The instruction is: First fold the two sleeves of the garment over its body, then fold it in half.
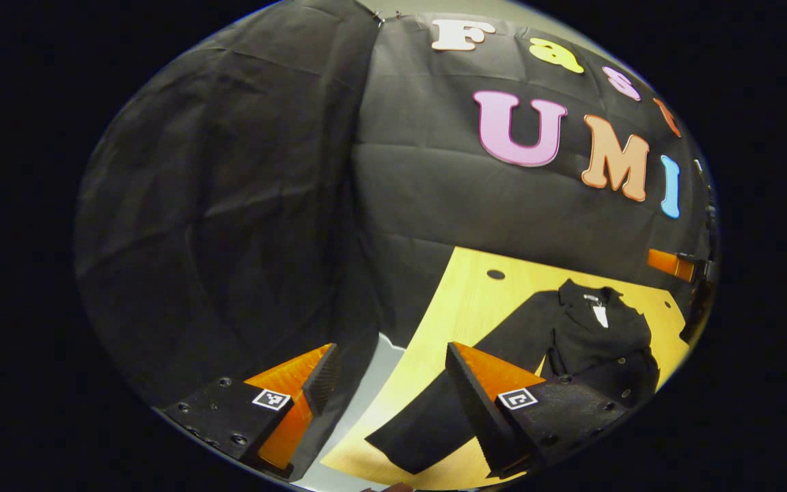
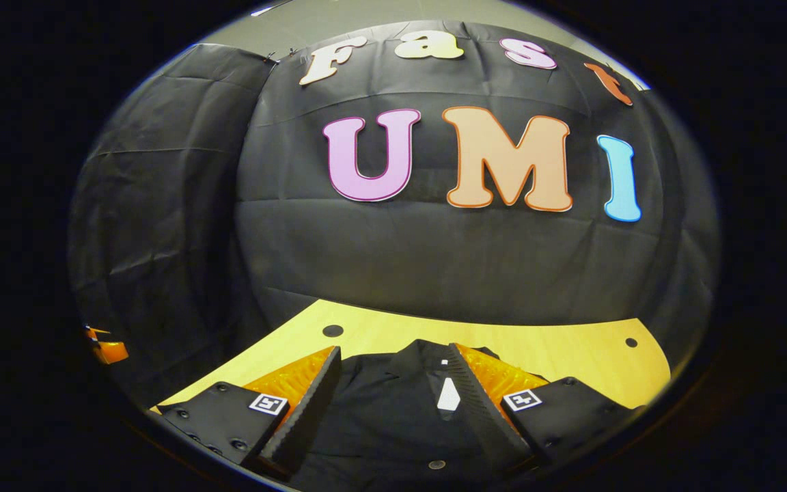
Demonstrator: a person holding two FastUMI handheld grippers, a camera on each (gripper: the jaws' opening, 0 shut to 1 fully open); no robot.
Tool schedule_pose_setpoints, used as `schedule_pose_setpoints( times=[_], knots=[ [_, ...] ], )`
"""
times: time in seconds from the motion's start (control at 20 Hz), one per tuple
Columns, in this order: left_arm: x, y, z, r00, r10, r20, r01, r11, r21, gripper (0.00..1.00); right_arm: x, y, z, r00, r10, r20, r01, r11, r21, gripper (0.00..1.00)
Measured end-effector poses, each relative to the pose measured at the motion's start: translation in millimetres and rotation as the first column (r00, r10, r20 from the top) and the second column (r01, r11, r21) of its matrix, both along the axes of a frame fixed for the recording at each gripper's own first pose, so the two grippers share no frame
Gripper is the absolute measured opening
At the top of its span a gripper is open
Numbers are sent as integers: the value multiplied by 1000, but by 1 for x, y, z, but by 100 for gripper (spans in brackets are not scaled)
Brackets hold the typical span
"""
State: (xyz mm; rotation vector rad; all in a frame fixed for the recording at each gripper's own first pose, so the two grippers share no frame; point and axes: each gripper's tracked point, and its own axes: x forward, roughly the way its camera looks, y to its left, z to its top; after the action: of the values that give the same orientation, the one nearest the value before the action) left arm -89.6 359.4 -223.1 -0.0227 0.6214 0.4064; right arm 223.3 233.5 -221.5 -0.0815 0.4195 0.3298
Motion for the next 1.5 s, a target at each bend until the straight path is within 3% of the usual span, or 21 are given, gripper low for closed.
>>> schedule_pose_setpoints(
  times=[0.3, 0.55, 0.8, 0.95, 1.05, 1.1, 1.2, 1.3, 1.4, 1.5],
  knots=[
    [-26, -19, -67, 986, -12, -164, -8, 993, -121, 95, -6, -27, -8, 999, -40, -30, 39, 999, -28, 98],
    [-35, -30, -104, 969, -32, -246, -8, 987, -158, 95, -12, -47, -9, 997, -75, -33, 73, 996, -49, 98],
    [-49, -41, -140, 941, -27, -338, -60, 968, -243, 96, -16, -60, -11, 994, -98, -41, 96, 993, -65, 98],
    [-58, -42, -151, 930, -26, -367, -67, 969, -238, 95, -19, -61, -12, 994, -97, -43, 93, 992, -80, 96],
    [-58, -44, -150, 927, -53, -372, -32, 975, -220, 94, -19, -62, -11, 994, -97, -43, 93, 992, -87, 100],
    [-59, -42, -151, 919, -59, -390, -19, 981, -195, 89, -20, -61, -11, 995, -93, -45, 89, 992, -85, 98],
    [-65, -27, -152, 904, -39, -425, -20, 991, -135, 55, -22, -61, -9, 996, -84, -41, 81, 993, -88, 96],
    [-62, -28, -145, 914, -28, -405, -44, 985, -166, 20, -24, -66, -10, 995, -85, -42, 81, 992, -100, 98],
    [-55, -31, -147, 920, 1, -393, -83, 978, -194, 3, -28, -73, -10, 995, -90, -45, 85, 991, -104, 96],
    [-53, -31, -144, 927, 18, -375, -105, 971, -215, 0, -30, -81, -12, 994, -95, -51, 89, 990, -108, 99]
  ],
)
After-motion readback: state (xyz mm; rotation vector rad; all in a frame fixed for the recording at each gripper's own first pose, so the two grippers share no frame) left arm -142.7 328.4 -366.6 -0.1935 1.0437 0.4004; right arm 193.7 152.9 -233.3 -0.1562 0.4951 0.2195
